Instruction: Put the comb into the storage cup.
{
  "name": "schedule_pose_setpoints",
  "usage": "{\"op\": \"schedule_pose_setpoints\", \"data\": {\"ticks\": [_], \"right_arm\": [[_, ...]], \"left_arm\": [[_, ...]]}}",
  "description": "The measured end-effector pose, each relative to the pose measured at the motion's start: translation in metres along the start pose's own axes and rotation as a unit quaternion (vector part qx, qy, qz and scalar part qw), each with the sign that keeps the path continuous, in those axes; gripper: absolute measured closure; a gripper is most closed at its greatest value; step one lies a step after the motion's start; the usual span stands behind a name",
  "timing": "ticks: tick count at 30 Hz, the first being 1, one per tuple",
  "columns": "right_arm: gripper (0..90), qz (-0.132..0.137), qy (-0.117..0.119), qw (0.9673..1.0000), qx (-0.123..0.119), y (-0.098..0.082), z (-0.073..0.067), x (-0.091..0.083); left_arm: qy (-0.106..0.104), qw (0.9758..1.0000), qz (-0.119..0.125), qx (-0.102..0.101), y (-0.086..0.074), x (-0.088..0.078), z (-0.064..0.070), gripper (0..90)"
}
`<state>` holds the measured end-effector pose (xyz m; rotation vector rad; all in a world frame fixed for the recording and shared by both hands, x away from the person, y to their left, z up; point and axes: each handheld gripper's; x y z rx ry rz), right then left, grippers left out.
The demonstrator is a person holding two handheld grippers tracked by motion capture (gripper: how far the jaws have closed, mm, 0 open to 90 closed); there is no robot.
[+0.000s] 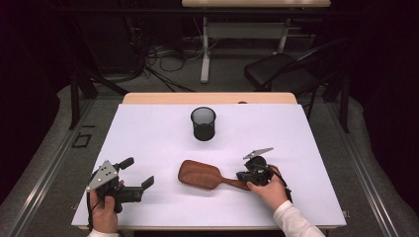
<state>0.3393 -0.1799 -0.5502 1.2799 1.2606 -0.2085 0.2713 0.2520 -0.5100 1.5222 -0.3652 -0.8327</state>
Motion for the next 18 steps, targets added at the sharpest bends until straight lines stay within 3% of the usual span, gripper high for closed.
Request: {"op": "schedule_pose_setpoints", "data": {"ticks": [8,18], "right_arm": [[90.0,0.004,0.002,0.9999,0.011,-0.015,-0.011,-0.011],[90.0,0.013,0.011,0.9998,0.008,-0.03,-0.023,-0.018]], "left_arm": [[-0.002,1.0,0.0,-0.001,0.0,0.0,0.0,0.2],[-0.001,1.0,0.001,-0.002,0.0,0.0,0.0,0.2]]}}
Point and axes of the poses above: each handheld gripper's, and its own axes: x roughly forward along the jaws, y roughly out of its top, z roughly to its right, and after that the axes turned 2 degrees about x, right-handed
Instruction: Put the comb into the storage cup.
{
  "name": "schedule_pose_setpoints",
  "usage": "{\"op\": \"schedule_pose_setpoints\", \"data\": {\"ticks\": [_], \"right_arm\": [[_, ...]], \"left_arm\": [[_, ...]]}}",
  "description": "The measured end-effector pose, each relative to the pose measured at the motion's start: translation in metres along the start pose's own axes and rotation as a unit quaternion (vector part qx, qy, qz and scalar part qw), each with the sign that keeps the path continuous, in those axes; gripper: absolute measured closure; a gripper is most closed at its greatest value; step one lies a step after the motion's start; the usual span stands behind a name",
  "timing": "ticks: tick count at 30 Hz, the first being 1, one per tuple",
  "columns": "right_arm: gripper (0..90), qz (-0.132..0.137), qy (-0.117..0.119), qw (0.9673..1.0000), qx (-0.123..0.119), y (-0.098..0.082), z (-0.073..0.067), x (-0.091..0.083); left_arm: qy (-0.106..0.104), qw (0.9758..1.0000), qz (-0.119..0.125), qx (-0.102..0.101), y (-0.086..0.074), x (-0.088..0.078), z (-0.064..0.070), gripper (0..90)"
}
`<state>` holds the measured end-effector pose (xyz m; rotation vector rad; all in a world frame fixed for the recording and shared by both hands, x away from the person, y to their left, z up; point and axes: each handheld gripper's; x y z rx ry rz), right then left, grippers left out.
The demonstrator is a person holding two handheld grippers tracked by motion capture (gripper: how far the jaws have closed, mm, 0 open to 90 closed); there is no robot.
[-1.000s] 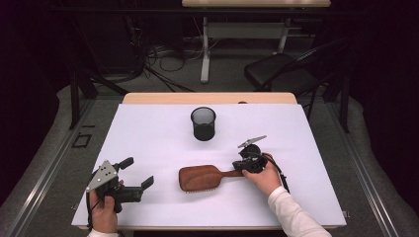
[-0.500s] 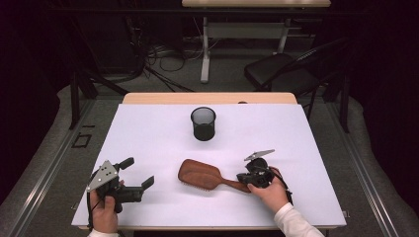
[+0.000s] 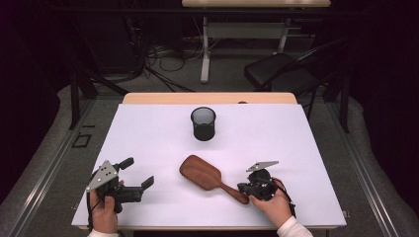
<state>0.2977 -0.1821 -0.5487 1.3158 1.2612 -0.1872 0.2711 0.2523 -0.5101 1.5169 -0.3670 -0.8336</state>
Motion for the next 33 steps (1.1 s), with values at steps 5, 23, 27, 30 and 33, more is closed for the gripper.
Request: {"op": "schedule_pose_setpoints", "data": {"ticks": [5,23,27,30,33], "right_arm": [[90.0,0.005,-0.003,1.0,0.0,-0.002,0.0,0.0],[86.9,0.026,-0.003,0.9996,0.006,-0.001,0.002,-0.005],[83.3,0.033,-0.006,0.9994,0.006,0.0,0.002,-0.009],[78.5,0.041,-0.007,0.9991,0.006,0.001,0.003,-0.012],[70.8,0.044,-0.01,0.999,0.005,0.002,0.003,-0.015]], "left_arm": [[0.0,1.0,-0.001,0.002,0.0,0.0,0.0,0.2],[0.0,1.0,-0.001,0.002,0.0,0.0,0.0,0.2],[0.001,1.0,-0.002,0.003,0.0,0.001,0.0,0.2],[-0.001,1.0,-0.004,0.004,0.0,0.001,-0.001,0.2],[0.0,1.0,-0.004,0.004,0.0,0.001,-0.001,0.2]]}}
Point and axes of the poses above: each handheld gripper's, and its own axes: x roughly forward along the jaws, y roughly out of its top, z roughly to its right, and after that the axes turned 2 degrees about x, right-handed
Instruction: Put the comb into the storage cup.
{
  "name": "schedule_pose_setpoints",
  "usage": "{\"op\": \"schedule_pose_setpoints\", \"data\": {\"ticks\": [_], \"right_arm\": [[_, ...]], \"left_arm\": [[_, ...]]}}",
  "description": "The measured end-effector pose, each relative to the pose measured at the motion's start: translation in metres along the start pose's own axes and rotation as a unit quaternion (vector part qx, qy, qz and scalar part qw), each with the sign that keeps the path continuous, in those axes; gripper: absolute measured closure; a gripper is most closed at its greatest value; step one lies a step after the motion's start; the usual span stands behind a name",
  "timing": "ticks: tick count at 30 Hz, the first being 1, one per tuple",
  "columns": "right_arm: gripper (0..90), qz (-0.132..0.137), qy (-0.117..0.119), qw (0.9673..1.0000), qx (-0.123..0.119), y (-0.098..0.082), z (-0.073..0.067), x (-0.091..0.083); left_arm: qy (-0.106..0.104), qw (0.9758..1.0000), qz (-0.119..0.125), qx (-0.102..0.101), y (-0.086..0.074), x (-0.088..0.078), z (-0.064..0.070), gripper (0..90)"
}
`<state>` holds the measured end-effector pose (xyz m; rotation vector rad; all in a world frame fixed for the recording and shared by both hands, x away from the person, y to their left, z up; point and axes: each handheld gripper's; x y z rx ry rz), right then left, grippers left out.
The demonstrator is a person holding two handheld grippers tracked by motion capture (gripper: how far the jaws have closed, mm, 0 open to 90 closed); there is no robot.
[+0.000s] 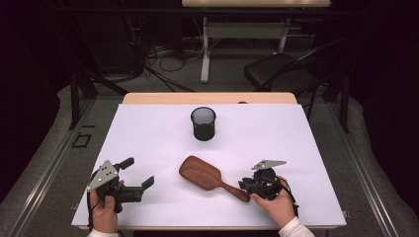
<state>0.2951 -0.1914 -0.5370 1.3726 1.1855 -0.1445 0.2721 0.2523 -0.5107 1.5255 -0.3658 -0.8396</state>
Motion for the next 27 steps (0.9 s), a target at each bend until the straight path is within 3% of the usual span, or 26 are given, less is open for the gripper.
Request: {"op": "schedule_pose_setpoints", "data": {"ticks": [3,5,6,7,9,12,16,19,21,24,27], "right_arm": [[63.1,0.011,-0.001,0.9999,-0.003,0.001,0.001,-0.002],[50.9,0.021,-0.001,0.9998,-0.002,0.002,0.001,-0.004],[50.9,0.021,-0.001,0.9998,-0.002,0.002,0.001,-0.004],[38.9,0.045,0.007,0.9989,-0.012,0.003,0.003,-0.004],[35.5,0.059,0.008,0.998,-0.018,0.005,0.004,-0.005],[33.1,0.057,0.02,0.9981,-0.013,0.006,0.004,-0.006],[20.1,0.048,0.028,0.9984,-0.006,0.007,0.005,-0.007],[13.9,0.044,0.025,0.9986,-0.015,0.008,0.004,-0.007],[11.5,0.048,0.01,0.9983,-0.032,0.008,0.001,-0.007],[0.2,0.044,0.022,0.998,-0.039,0.008,-0.003,-0.008],[0.0,0.044,0.028,0.9975,-0.047,0.009,-0.005,-0.009]], "left_arm": [[0.0,1.0,-0.001,0.001,0.0,0.0,0.0,0.2],[0.0,1.0,-0.001,0.0,0.0,0.0,0.0,0.2],[0.001,1.0,0.0,0.0,0.0,0.0,0.0,0.2],[0.001,1.0,0.0,-0.001,0.0,0.0,0.0,0.2],[0.001,1.0,0.0,-0.001,0.0,0.0,0.0,0.2],[0.001,1.0,0.0,-0.001,0.0,0.0,0.0,0.2],[0.001,1.0,0.0,-0.001,0.0,0.0,0.0,0.2],[0.0,1.0,0.0,-0.001,0.0,0.0,0.0,0.2],[0.0,1.0,0.0,-0.001,0.0,0.0,0.0,0.2],[0.001,1.0,-0.001,-0.002,0.0,0.001,0.001,0.2],[-0.001,1.0,-0.002,-0.001,0.0,0.001,0.0,0.2]]}}
Point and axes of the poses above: each handheld gripper's, and its own axes: x roughly forward along the jaws, y roughly out of its top, z roughly to its right, and after that the axes turned 2 degrees about x, right-handed
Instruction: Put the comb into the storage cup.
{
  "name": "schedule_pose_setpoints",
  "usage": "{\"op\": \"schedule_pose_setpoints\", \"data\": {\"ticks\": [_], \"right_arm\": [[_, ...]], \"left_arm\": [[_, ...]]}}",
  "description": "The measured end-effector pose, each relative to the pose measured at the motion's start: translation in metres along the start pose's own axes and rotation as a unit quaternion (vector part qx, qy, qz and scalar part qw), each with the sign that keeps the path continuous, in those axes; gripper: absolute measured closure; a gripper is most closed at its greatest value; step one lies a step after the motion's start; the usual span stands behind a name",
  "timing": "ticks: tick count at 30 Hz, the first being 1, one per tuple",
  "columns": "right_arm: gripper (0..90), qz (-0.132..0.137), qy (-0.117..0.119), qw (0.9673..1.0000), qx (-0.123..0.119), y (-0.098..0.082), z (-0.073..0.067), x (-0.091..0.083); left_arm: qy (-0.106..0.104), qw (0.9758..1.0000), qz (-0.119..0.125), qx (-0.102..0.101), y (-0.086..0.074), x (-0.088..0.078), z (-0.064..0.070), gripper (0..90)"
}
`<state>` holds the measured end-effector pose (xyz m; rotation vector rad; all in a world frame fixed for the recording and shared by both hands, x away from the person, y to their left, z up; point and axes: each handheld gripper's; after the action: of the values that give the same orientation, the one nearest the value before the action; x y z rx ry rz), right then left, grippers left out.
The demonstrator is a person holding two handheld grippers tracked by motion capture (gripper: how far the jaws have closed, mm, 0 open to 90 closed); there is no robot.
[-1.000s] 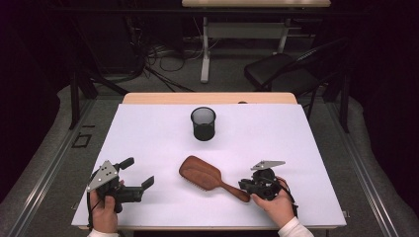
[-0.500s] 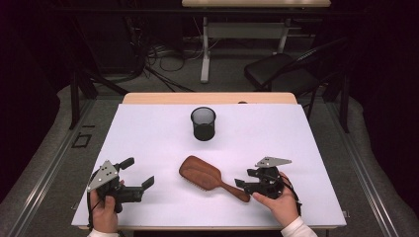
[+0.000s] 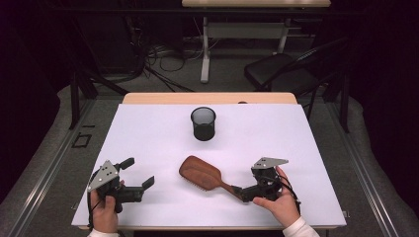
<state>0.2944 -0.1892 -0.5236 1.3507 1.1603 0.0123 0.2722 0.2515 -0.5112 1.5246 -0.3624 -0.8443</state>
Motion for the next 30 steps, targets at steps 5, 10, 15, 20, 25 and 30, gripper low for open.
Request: {"op": "schedule_pose_setpoints", "data": {"ticks": [5,10,15,20,25,30], "right_arm": [[0.0,0.004,-0.002,1.0,-0.002,0.0009,-0.0015,-0.0011],[0.0,0.011,-0.001,0.9999,-0.005,0.0012,-0.0024,-0.0029],[0.0,0.014,0.0,0.9999,-0.005,0.0015,-0.0026,-0.004],[0.0,0.017,0.003,0.9998,-0.005,0.0015,-0.0021,-0.0045],[0.0,0.011,0.004,0.9999,-0.003,0.0031,-0.0017,-0.0047],[0.0,-0.012,0.006,0.9997,-0.019,0.0093,-0.0045,-0.0027]], "left_arm": [[0.0,1.0,0.0,-0.001,-0.0002,0.0003,0.0,0.2],[0.0,1.0,0.0,-0.001,-0.0002,0.0003,0.0,0.2],[0.0,1.0,0.001,-0.002,-0.0003,0.0005,0.0001,0.2],[-0.002,1.0,-0.002,-0.001,-0.0005,0.0007,-0.0004,0.2],[-0.001,1.0,0.001,-0.005,-0.0011,0.001,-0.0001,0.2],[0.002,1.0,-0.002,-0.006,-0.0015,0.0016,0.0003,0.2]]}}
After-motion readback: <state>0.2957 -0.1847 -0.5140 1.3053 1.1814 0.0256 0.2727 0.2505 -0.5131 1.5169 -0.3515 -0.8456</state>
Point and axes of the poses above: each handheld gripper's, and its own axes: x roughly forward along the jaws, y roughly out of its top, z roughly to its right, and after that the axes turned 2 degrees about x, right-handed
